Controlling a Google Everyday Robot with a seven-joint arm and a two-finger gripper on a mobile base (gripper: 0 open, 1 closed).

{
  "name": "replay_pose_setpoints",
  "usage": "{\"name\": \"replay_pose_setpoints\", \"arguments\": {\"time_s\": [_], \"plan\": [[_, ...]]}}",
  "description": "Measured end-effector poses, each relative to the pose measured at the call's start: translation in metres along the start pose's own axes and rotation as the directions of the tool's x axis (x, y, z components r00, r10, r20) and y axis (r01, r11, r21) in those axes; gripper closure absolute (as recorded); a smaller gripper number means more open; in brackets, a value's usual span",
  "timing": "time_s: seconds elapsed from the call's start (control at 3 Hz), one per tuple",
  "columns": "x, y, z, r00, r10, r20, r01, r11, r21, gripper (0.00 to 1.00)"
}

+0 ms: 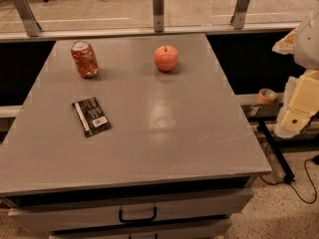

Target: Move rxbar chocolate near apple

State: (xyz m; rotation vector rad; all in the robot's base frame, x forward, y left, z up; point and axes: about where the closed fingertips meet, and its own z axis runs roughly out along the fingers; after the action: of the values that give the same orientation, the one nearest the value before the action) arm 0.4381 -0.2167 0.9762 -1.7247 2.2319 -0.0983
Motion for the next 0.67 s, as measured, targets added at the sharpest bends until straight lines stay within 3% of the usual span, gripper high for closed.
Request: {"name": "replay_pose_setpoints", "arguments": {"time_s": [0.33, 0.67], "plan": [[0.000, 0.000, 0.000, 1.000, 0.000, 0.000, 0.000, 1.0000, 0.000, 0.00], [-0.016, 0.004, 0.000, 0.998, 0.003, 0.059, -0.003, 1.0000, -0.009, 0.00]]}}
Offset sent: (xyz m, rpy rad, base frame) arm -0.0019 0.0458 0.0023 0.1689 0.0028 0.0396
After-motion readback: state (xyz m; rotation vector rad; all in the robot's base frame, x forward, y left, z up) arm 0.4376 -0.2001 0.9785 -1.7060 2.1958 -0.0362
